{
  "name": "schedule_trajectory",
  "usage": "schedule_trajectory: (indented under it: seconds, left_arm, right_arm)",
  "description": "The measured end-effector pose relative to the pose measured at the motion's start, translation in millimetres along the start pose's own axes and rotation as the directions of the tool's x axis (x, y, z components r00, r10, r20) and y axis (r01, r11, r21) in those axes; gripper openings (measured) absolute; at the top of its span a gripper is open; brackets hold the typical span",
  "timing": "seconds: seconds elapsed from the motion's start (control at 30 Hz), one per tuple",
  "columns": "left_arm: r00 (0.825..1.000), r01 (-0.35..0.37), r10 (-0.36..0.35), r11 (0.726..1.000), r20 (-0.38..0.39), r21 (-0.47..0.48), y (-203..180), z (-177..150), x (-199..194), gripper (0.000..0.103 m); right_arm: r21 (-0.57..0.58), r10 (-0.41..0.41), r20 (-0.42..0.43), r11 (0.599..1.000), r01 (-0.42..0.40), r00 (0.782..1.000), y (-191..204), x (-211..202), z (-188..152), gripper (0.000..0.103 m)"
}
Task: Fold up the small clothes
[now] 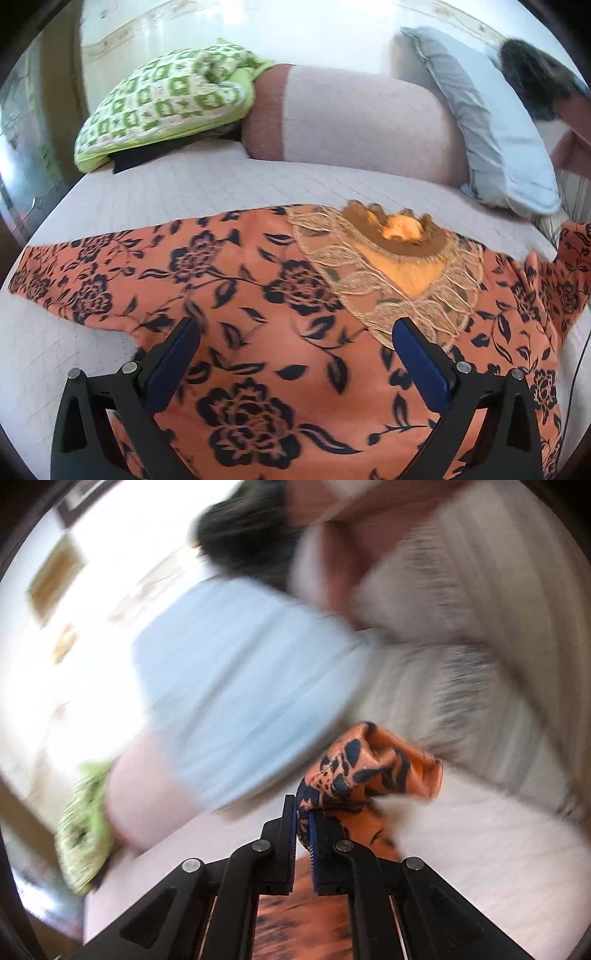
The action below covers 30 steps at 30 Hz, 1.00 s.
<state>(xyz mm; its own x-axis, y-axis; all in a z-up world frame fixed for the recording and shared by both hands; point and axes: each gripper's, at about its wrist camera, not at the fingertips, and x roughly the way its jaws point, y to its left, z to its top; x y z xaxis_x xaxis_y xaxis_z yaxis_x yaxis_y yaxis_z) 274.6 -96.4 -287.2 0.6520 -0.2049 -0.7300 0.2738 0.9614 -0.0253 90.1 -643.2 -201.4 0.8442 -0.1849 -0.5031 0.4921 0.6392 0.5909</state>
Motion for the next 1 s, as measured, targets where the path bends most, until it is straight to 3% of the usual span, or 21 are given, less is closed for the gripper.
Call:
schedule_trajectory:
  seconds: [0.17,0.33,0.43,0.53,0.63,0.73,0.8,0.87,0.93,1.0]
  left_arm:
    - [0.998,-0.056,0.058,0.996,0.037,-0.074,43,8,-8,0.103]
    - [0.984,-0.153,0.162,0.981,0.072,-0.115,89,11,-16,0.103]
    - [0.974,-0.197,0.211,0.968,0.086,-0.155,119,11,-23,0.103]
    - [0.968,-0.223,0.242,0.954,0.072,-0.202,148,10,-25,0.103]
    - [0.964,-0.243,0.261,0.938,0.042,-0.248,172,8,-23,0.103]
    - [0.962,-0.250,0.270,0.924,0.034,-0.289,190,8,-24,0.103]
    - [0.962,-0.248,0.272,0.915,0.034,-0.317,198,8,-26,0.103]
    - [0.965,-0.231,0.258,0.909,0.035,-0.347,202,9,-26,0.103]
    - [0.969,-0.216,0.245,0.905,0.035,-0.367,202,9,-26,0.103]
    - [0.972,-0.205,0.234,0.906,0.035,-0.370,197,10,-23,0.103]
  right_arm:
    - [-0.076,0.189,-0.086,0.978,-0.196,0.978,113,9,-44,0.006]
    - [-0.106,0.328,-0.199,0.930,-0.353,0.923,225,26,-120,0.006]
    - [-0.114,0.363,-0.294,0.905,-0.410,0.884,280,40,-172,0.006]
    - [-0.165,0.341,-0.395,0.887,-0.431,0.853,326,53,-235,0.010]
    - [-0.344,0.168,-0.506,0.860,-0.377,0.846,370,79,-291,0.012]
    - [-0.486,0.039,-0.564,0.792,-0.370,0.825,390,94,-329,0.016]
    - [-0.541,0.019,-0.570,0.744,-0.393,0.821,392,86,-337,0.016]
    - [-0.544,0.083,-0.572,0.706,-0.453,0.816,388,72,-326,0.016]
    - [-0.568,0.132,-0.534,0.676,-0.470,0.835,380,55,-308,0.017]
    - [-0.572,0.156,-0.499,0.680,-0.459,0.853,360,43,-283,0.018]
